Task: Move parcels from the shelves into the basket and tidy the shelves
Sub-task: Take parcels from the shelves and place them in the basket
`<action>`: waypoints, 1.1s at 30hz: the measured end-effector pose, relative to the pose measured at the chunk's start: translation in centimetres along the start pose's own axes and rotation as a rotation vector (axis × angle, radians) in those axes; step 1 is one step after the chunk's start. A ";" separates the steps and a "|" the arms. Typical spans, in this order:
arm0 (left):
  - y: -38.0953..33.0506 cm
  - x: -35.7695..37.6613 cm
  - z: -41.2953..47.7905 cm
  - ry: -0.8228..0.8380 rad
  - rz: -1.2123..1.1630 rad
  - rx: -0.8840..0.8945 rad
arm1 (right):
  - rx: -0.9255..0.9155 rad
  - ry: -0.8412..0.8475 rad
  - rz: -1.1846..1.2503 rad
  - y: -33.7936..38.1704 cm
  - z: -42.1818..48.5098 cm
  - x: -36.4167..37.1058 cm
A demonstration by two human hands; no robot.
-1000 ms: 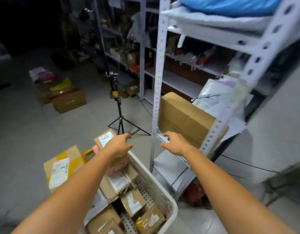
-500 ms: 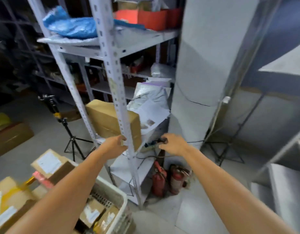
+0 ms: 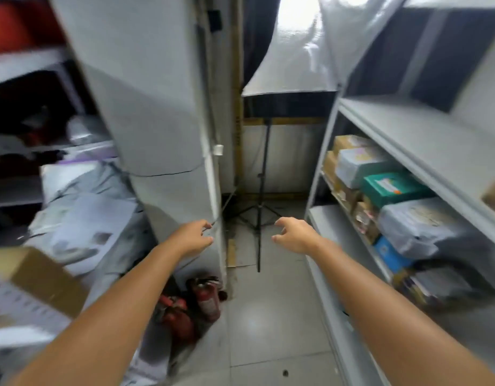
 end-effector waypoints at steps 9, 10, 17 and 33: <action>-11.6 6.3 11.8 0.200 0.067 0.388 | 0.429 -0.124 0.154 -12.6 -2.9 -1.6; -12.9 7.2 12.4 0.227 0.079 0.426 | 0.467 -0.140 0.185 -13.8 -3.7 -1.5; -22.2 13.6 13.2 0.362 0.114 0.650 | 0.735 -0.263 0.363 -21.9 -8.9 -0.1; -32.1 28.6 16.6 0.523 0.204 0.797 | 0.987 -0.401 0.651 -36.5 -8.3 5.0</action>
Point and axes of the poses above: each hand's wrist, its own z-axis towards the middle knuckle, its own x-axis out of the palm, y = z × x, the point moved 3 cm from there along z, towards the middle knuckle, and after that the axes turned 9 degrees about x, right-handed, at the moved point
